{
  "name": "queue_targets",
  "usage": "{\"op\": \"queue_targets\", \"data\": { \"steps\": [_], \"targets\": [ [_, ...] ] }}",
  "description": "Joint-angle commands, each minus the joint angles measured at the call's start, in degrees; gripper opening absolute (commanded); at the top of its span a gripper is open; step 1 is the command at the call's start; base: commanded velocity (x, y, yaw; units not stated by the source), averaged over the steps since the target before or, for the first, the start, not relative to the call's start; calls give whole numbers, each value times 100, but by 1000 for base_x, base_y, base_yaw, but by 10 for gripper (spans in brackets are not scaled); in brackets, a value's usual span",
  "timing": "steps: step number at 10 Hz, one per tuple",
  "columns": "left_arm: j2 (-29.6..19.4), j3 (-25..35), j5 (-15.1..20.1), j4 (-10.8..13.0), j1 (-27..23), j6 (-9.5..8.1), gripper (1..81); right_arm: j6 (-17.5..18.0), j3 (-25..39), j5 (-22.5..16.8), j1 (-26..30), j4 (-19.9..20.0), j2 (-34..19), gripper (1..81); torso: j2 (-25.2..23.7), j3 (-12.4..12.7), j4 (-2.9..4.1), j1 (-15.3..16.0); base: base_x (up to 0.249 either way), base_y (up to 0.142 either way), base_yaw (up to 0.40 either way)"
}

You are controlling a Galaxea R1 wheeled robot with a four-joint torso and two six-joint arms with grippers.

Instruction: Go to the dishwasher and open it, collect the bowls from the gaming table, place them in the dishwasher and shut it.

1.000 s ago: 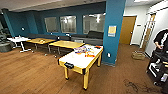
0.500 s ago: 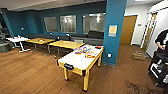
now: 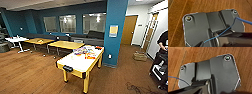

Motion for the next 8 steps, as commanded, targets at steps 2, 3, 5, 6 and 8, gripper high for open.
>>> {"op": "queue_targets", "data": {
  "steps": [2, 3, 5, 6, 8],
  "targets": [
    [13, 3, 260, 11, -283, 22, 811, 3, 21, -266, 279, 4, 35, 811, 0, 0, 0, 0, 145, 31, 0],
    [13, 3, 260, 11, -283, 22, 811, 3, 12, -266, 271, 4, 35, 811, 0, 0, 0, -2, 151, 67, 0],
    [22, 3, 260, 11, -275, 22, 811, 3, 3, -266, 262, 4, 27, 811, 0, 0, 0, 0, 152, 70, 0],
    [22, 3, 260, 11, -283, 22, 811, 3, 3, -266, 270, 4, 27, 811, 0, 0, 0, 0, 152, 70, 0],
    [13, 3, 260, 2, -275, 22, 811, 3, 12, -266, 271, 4, 35, 811, 0, 0, 0, 0, 152, 70, 0]
  ]
}}
